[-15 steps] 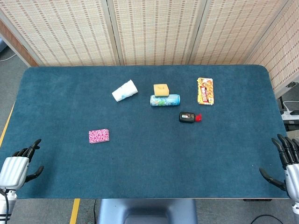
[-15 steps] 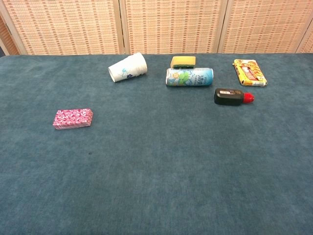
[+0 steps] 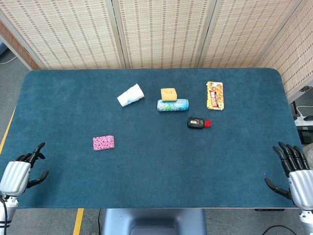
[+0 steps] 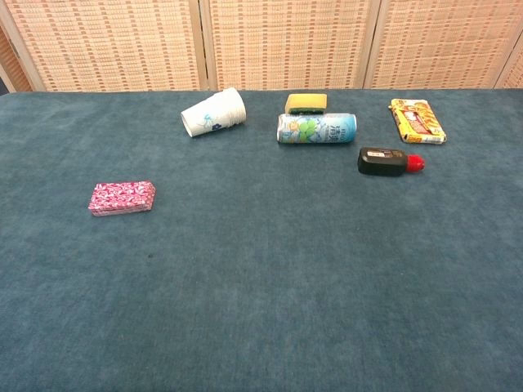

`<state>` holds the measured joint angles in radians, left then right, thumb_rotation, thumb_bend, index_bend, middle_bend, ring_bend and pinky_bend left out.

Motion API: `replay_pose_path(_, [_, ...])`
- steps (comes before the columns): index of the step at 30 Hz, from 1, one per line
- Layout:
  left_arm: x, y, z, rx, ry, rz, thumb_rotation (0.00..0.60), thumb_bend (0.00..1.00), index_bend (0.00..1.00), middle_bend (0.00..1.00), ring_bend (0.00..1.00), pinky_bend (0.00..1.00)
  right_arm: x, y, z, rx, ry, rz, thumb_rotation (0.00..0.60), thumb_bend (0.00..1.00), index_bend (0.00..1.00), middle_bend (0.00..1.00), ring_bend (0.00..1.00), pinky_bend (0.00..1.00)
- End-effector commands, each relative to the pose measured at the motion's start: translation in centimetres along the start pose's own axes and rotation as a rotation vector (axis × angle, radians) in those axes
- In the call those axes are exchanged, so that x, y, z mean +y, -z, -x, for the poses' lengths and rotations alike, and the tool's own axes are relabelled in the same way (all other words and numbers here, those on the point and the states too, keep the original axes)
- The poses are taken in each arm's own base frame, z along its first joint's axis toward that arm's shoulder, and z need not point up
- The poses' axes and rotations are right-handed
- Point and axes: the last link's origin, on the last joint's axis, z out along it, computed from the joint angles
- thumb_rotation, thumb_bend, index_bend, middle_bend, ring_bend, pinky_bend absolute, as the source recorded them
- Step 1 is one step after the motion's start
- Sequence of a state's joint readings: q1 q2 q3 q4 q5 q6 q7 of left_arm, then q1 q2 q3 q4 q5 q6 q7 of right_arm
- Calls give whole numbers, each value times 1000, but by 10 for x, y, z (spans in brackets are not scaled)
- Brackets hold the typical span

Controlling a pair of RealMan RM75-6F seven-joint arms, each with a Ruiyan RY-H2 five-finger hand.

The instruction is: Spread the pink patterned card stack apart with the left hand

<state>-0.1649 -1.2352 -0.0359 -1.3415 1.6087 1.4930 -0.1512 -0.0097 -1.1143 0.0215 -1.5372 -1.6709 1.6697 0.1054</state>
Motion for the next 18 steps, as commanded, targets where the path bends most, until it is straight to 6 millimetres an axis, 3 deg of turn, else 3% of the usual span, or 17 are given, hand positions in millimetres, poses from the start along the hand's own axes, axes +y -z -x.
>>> replay_pose_path(1, [1,-24,4,-30,46,99,600,247,3,654,595,624,0,-5,2,-10,5,9,600,130,77,28,0,40])
replay_pose_path(3, [3,-37,5,-64,49,150,600,222,0,748,706,728,-1,-5,2,-17,5,2,600,131,77,28,0,40])
replay_pose_path(8, [22,-70,11,-140,114,295,600,191,18,903,885,865,-2,-2,3,-11,7,-9,600,130,77,29,0,41])
replay_pose_path(13, [28,-81,14,-159,94,333,600,186,36,946,926,907,-2,-2,4,-14,9,-7,600,130,77,28,0,41])
replay_pose_path(18, [65,-113,28,-261,106,411,600,218,83,980,952,934,-1,-3,4,-22,11,-3,600,130,77,28,0,41])
